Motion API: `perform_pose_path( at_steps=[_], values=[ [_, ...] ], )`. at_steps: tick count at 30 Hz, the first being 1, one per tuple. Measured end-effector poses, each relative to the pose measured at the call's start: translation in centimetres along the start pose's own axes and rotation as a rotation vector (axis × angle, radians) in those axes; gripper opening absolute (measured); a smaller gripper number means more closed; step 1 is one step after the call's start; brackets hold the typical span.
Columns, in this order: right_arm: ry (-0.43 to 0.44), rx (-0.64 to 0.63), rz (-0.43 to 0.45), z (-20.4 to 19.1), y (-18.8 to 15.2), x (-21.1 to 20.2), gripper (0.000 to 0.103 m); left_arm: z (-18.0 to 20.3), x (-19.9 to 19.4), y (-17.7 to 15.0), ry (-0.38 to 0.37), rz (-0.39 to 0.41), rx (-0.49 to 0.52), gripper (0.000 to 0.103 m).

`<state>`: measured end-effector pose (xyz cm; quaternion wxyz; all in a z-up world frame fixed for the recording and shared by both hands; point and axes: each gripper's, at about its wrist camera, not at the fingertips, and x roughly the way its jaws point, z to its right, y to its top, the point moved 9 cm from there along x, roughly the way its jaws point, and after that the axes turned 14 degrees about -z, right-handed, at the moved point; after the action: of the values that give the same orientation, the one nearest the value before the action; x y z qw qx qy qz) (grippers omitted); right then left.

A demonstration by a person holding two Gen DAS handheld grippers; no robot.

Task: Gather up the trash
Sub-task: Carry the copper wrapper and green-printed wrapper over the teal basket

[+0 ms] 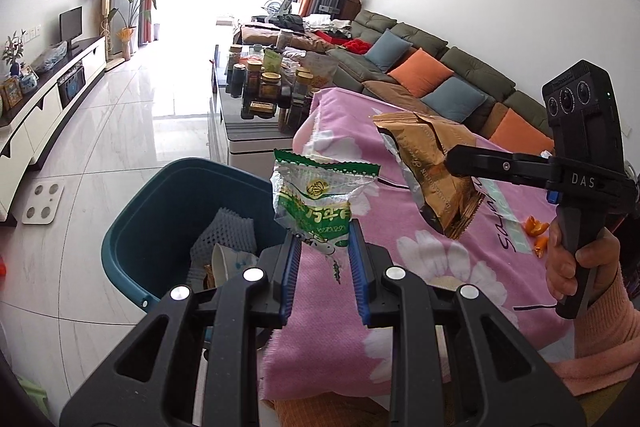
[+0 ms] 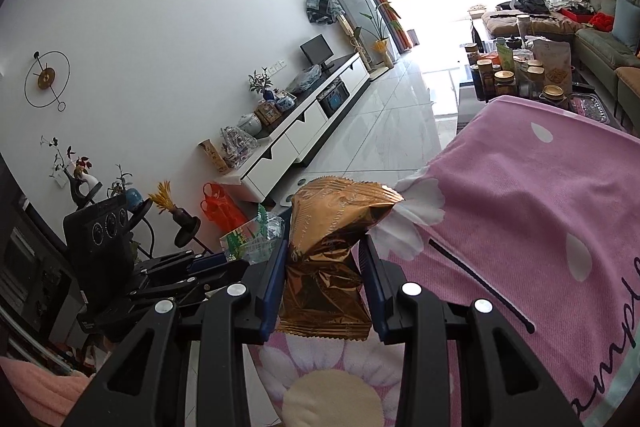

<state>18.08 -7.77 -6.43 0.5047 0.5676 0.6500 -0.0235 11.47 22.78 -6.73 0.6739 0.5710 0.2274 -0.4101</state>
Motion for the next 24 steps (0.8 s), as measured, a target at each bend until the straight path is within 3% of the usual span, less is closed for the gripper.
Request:
perform_pose_path(
  at_steps=[9,24],
  values=[
    [0.01,-0.023,-0.036,-1.4,1.8,2.7,0.035,-3.7,0.3,0.2,0.064,-0.001,-0.049,0.024],
    [-0.013,-0.025,-0.111,-2.1,3.2,7.9,0.035,-8.3,2.6,-0.3,0.106,-0.049,-0.141,0.024]
  ],
)
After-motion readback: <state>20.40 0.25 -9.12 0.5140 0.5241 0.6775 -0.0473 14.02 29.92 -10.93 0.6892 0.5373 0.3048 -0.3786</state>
